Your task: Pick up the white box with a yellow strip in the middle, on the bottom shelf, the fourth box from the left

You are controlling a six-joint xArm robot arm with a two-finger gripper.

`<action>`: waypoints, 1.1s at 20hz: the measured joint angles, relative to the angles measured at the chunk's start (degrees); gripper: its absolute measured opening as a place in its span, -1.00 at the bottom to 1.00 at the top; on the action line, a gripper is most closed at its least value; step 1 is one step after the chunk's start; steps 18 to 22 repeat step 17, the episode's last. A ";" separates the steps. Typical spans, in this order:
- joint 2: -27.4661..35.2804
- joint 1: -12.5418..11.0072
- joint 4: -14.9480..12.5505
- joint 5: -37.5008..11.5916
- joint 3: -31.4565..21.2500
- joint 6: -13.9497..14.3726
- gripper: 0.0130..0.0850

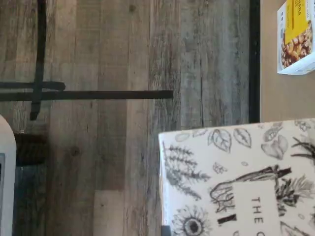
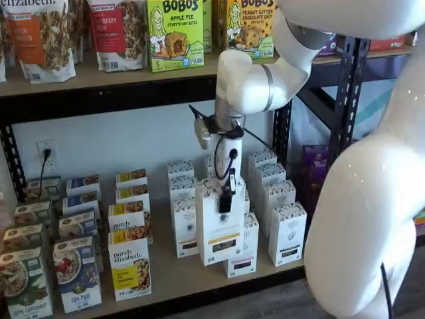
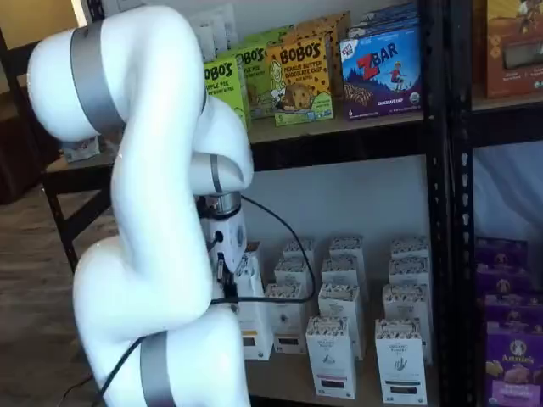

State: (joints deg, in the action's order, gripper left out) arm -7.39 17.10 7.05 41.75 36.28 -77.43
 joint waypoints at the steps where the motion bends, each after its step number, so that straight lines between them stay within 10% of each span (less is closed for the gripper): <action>1: -0.35 -0.06 -0.20 0.26 -0.05 0.10 0.00; 22: -9.95 -2.01 -0.90 7.04 -1.62 -0.64 0.00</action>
